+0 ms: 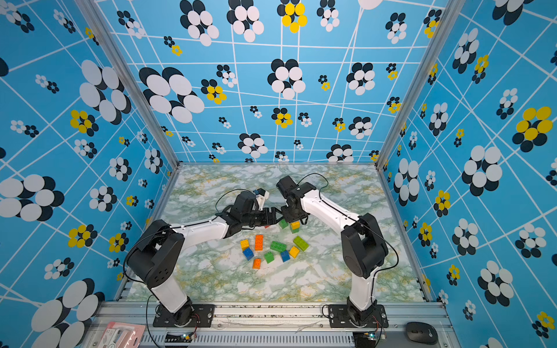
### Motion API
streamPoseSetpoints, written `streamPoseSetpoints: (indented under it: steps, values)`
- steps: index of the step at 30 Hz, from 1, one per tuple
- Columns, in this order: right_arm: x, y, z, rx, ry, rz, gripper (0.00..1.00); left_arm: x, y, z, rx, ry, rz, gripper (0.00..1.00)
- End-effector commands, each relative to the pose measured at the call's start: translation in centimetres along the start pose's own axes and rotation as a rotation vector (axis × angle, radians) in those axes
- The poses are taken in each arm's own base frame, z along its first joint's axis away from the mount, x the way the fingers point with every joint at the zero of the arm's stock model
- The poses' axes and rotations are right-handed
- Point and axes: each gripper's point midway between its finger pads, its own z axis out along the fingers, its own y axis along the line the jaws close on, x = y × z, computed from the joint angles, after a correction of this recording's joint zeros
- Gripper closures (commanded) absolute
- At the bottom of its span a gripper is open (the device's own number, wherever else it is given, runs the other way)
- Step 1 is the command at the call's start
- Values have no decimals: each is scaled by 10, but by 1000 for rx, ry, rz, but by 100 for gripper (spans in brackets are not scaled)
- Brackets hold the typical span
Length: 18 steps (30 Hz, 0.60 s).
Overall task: Assemble a fork with lego
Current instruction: Assemble the lego brick with the lego brick.
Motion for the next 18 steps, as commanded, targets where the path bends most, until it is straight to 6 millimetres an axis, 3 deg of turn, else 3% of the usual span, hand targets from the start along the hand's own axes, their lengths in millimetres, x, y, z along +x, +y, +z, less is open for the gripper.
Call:
streamPoseSetpoints:
  steps: [1,7,18]
  values:
    - [29,-5,21,18,116,32,100,-1,-4,-2,1,-3,25,17]
    - [28,0,21,-14,104,92,100,0,-4,-2,-2,-2,26,17]
    - [31,-3,24,-6,63,9,100,-1,-4,-2,-2,-4,26,17]
